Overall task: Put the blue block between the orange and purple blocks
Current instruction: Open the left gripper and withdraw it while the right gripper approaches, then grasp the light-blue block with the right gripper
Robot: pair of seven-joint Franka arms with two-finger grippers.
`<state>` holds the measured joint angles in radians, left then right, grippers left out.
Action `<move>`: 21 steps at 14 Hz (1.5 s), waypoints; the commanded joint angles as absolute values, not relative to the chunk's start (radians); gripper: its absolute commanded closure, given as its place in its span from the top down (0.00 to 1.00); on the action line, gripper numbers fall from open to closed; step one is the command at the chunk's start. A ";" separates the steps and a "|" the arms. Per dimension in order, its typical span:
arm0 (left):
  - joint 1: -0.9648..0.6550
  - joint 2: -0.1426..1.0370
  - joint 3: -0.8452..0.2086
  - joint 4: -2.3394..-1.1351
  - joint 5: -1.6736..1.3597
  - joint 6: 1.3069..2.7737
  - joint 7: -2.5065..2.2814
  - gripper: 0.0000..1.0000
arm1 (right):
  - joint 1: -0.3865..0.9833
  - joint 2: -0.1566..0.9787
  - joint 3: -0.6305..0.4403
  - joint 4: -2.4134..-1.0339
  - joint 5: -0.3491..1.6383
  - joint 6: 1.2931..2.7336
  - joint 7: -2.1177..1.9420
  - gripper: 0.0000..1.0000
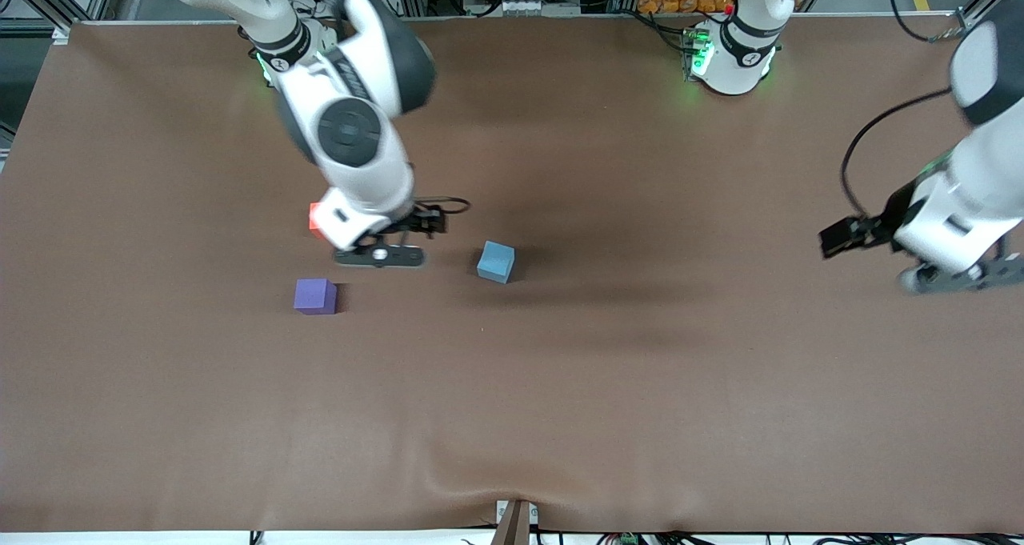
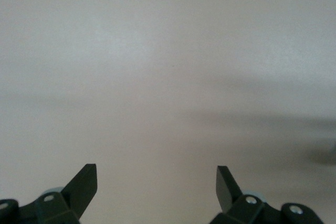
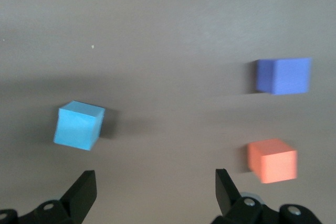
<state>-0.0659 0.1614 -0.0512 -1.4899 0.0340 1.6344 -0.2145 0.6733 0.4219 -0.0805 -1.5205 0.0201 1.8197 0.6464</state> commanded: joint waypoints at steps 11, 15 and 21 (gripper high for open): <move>-0.054 -0.101 -0.071 -1.697 -0.015 1.628 -0.152 1.00 | 0.844 0.736 -0.092 -1.496 0.006 2.200 1.060 1.00; -0.048 -0.094 -0.071 -1.693 -0.015 1.628 -0.152 1.00 | 0.851 0.764 -0.092 -1.493 0.003 2.226 1.065 1.00; -0.046 -0.098 -0.067 -1.663 -0.014 1.628 -0.132 1.00 | 0.854 0.779 -0.094 -1.490 0.002 2.269 1.065 0.25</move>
<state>-0.0586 -0.0805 -0.0630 -1.6723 0.0007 1.6329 -0.1684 0.8498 0.7657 -0.0846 -1.5154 0.0160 2.2655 1.0478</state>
